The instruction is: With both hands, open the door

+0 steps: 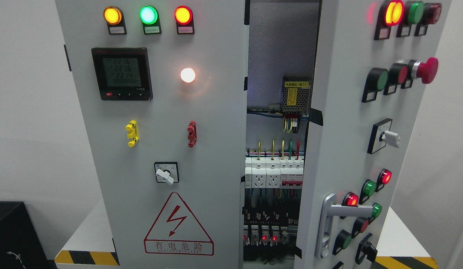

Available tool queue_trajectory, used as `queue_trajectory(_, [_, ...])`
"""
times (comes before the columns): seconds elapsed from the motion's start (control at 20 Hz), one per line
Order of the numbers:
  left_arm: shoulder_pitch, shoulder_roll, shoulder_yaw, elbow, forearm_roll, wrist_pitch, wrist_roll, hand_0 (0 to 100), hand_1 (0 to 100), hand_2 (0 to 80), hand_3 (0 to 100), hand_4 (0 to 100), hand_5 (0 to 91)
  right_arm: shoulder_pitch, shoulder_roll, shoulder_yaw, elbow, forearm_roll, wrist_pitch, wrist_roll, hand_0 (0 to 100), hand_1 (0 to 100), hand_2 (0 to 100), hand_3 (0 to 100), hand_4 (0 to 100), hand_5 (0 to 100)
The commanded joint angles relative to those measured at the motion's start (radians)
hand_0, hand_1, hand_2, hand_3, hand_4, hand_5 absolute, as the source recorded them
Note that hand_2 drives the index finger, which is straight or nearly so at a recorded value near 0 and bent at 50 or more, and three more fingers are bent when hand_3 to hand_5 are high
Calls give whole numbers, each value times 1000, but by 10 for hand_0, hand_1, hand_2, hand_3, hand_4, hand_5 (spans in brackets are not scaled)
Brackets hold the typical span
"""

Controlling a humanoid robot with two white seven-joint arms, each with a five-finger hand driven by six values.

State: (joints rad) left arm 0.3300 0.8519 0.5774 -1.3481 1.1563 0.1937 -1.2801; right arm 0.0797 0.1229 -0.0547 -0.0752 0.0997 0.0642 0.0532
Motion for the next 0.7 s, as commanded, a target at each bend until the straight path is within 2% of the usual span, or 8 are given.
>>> queue_trajectory(0.0, [-518,341,-296,-174,30,115,-1,0,0,0,0,0,0,0,0,-1,0,0,0,-4,0,0,0,0,0,0])
queue_trajectory(0.1, [-694,370,-501,-178,31,118,1,0,0,0,0,0,0,0,0,-1,0,0,0,-4,0,0,0,0,0,0])
queue_trajectory(0.25, [-1008,444,-855,-184,84,119,-1,0,0,0,0,0,0,0,0,-1,0,0,0,-4,0,0,0,0,0,0])
queue_trajectory(0.35, [-1245,518,-1150,-183,219,115,5,0,0,0,0,0,0,0,0,-1,0,0,0,-4,0,0,0,0,0,0])
queue_trajectory(0.4, [-1357,529,-1309,-183,282,110,16,0,0,0,0,0,0,0,0,-1,0,0,0,-6,0,0,0,0,0,0])
queue_trajectory(0.45, [-1458,526,-1449,-187,313,107,34,0,0,0,0,0,0,0,0,1,0,0,0,-6,0,0,0,0,0,0])
queue_trajectory(0.5, [-1533,510,-1561,-190,324,107,51,0,0,0,0,0,0,0,0,-1,0,0,0,-6,0,0,0,0,0,0])
queue_trajectory(0.65, [-1609,412,-1729,-181,316,101,100,0,0,0,0,0,0,0,0,1,0,0,0,-4,0,0,0,0,0,0])
